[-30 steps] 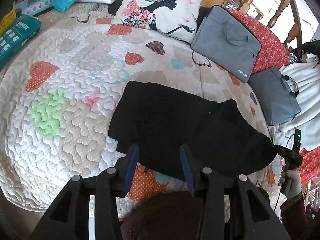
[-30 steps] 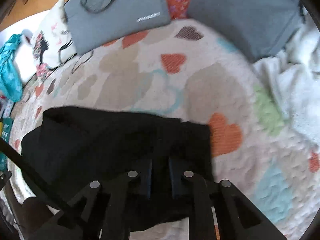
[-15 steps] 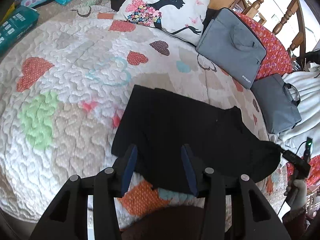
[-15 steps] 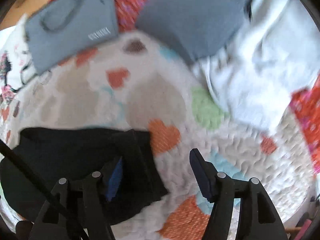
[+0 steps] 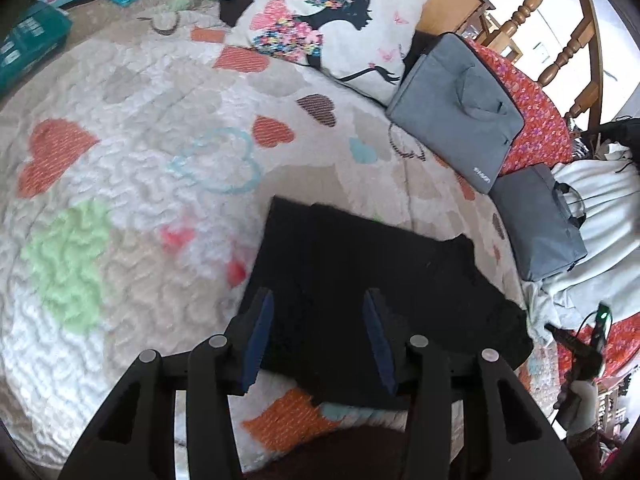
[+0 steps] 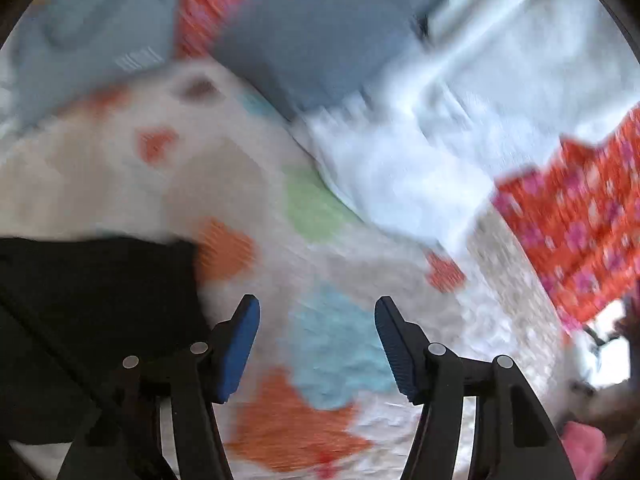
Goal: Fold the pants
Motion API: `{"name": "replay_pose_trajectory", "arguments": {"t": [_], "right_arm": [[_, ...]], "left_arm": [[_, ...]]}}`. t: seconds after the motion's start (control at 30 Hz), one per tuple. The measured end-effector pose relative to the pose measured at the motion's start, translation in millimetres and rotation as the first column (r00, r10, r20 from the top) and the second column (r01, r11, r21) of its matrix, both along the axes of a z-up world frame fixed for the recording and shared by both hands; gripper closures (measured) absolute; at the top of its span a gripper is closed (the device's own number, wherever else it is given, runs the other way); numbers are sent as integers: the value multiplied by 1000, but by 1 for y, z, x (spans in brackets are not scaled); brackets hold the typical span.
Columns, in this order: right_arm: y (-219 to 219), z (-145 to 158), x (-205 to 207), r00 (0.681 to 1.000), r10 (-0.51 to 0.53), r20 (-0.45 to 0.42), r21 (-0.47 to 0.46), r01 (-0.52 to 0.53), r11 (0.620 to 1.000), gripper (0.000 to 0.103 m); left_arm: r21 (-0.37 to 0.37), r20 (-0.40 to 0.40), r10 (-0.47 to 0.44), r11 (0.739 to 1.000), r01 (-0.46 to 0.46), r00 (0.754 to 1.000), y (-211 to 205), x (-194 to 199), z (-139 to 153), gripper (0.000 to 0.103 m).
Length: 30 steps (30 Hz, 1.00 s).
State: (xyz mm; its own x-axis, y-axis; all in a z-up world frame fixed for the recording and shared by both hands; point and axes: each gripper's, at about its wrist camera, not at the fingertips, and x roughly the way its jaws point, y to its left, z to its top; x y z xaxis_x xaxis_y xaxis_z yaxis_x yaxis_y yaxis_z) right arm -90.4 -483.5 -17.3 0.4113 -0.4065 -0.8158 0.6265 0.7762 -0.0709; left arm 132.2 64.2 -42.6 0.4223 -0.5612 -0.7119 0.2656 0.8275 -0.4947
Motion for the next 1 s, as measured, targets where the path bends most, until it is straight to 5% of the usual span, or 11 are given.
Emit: {"name": "replay_pose_trajectory", "arguments": {"t": [0.1, 0.23, 0.43, 0.47, 0.5, 0.53, 0.7, 0.8, 0.9, 0.97, 1.0], "right_arm": [[44, 17, 43, 962, 233, 140, 171, -255, 952, 28], [115, 10, 117, 860, 463, 216, 299, -510, 807, 28], [186, -37, 214, 785, 617, 45, 329, -595, 733, 31], [189, -47, 225, 781, 625, 1, 337, -588, 735, 41], [190, -54, 234, 775, 631, -28, 345, -585, 734, 79], [189, -60, 239, 768, 639, -38, 365, -585, 725, 87], [184, -65, 265, 785, 617, -66, 316, -570, 759, 88], [173, -71, 284, 833, 537, -135, 189, -510, 839, 89], [152, -68, 288, 873, 482, -74, 244, -453, 858, 89], [149, -52, 278, 892, 450, -44, 202, -434, 878, 85], [152, -42, 270, 892, 451, -16, 186, -440, 878, 74]], "left_arm": [[-16, 11, -42, 999, 42, 999, -22, 11, 4, 58], [10, 31, -127, 992, 127, 991, -56, 32, 5, 58], [45, -40, -92, 995, 94, 995, -65, 68, -27, 58], [41, -38, -91, 995, 92, 995, -64, 69, -30, 58], [40, -25, -92, 995, 93, 995, -64, 69, -31, 58], [46, -12, -97, 994, 97, 995, -64, 68, -32, 58], [103, 57, -100, 990, 93, 993, -71, 69, -41, 58], [113, 76, -82, 991, 73, 994, -74, 71, -43, 58], [100, 70, -78, 993, 71, 994, -74, 73, -43, 58], [62, 44, -85, 995, 82, 995, -66, 75, -37, 58], [14, 28, -72, 997, 72, 997, -56, 75, -30, 58]]}}
